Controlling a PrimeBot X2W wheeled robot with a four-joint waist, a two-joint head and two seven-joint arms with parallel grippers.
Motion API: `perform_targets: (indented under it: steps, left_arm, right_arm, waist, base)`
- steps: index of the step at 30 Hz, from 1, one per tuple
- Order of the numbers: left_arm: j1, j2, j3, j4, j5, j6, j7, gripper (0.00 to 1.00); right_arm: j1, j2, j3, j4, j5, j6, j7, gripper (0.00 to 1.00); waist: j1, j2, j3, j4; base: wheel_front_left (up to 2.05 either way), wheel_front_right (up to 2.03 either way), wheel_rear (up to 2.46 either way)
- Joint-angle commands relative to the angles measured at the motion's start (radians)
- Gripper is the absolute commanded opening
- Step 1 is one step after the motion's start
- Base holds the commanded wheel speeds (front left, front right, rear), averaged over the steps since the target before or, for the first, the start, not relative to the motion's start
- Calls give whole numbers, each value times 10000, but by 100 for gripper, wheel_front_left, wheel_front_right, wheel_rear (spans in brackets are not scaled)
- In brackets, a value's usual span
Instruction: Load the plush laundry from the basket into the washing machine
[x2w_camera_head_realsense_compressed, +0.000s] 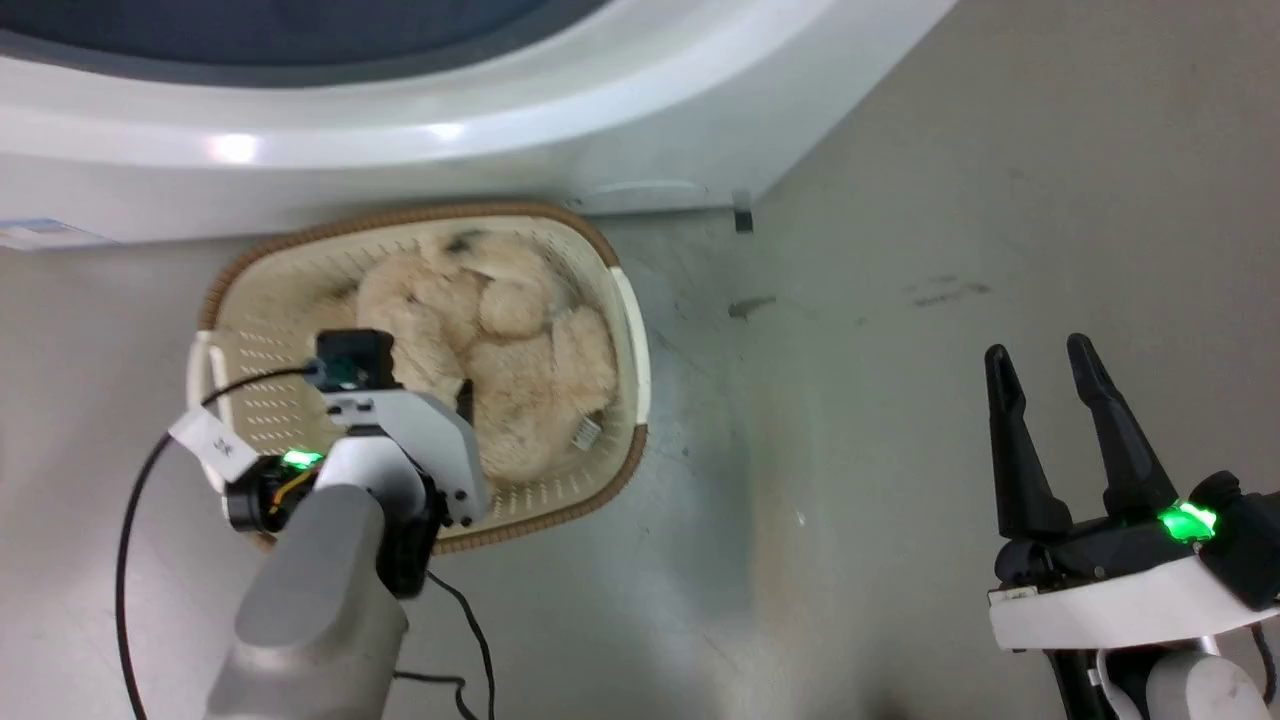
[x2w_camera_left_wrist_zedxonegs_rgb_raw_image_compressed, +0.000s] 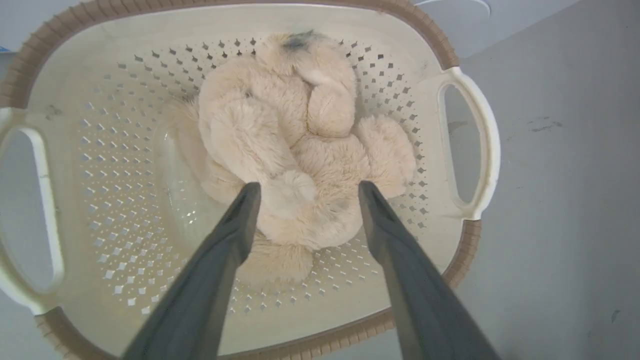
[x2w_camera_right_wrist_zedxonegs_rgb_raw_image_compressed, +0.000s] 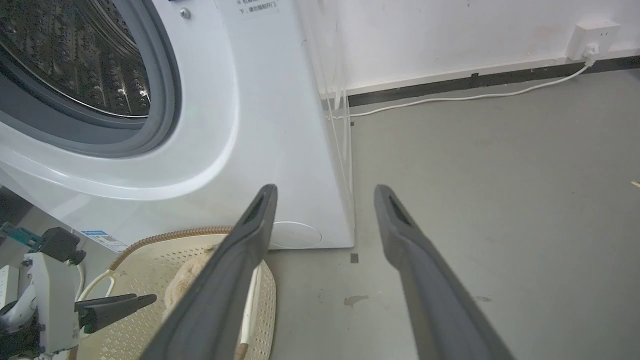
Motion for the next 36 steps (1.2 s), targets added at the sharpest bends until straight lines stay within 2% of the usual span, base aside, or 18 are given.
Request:
perform_targets:
  steps: [1,6,9,21,25,36]
  left_arm:
    - [-328,108,-16,261,-151,129,102,100]
    - [-892,212,272,836,-668,673,387,100]
    - [-1202,262,407,1078,-975,817,441,100]
    - [-2411,571,215,2120,-1555,1081,742,100]
    - [-2779,787,180,2447,-1720,1204,587,100]
    - [-3936,1011,9,3219,-2247,1155,-63,100]
  right_arm:
    - [-199,-2,56,-116,157,-5,-97,100]
    - [-199,-2,138,-263,440,-5,-201,100]
    - [-175,-2,146,-349,594,-5,-264,100]
    - [-5,-2,125,-740,1073,-6,-514,100]
    - [42,-2,157,-887,1222,-6,-598,100]
    - [32,-2,316,-1159,1656,-7,-827,100]
  waist:
    - [-1,0,327,-190]
    - [-1,0,845,-433]
    - [-1,0,1109,-555]
    - [-1,0,2141,-846]
    - [-1,0,2491,-927]
    - [-1,0,3513,-1076]
  base:
    - [0,0,0]
    - [0,0,0]
    - [0,0,0]
    - [0,0,0]
    - [0,0,0]
    - [0,0,0]
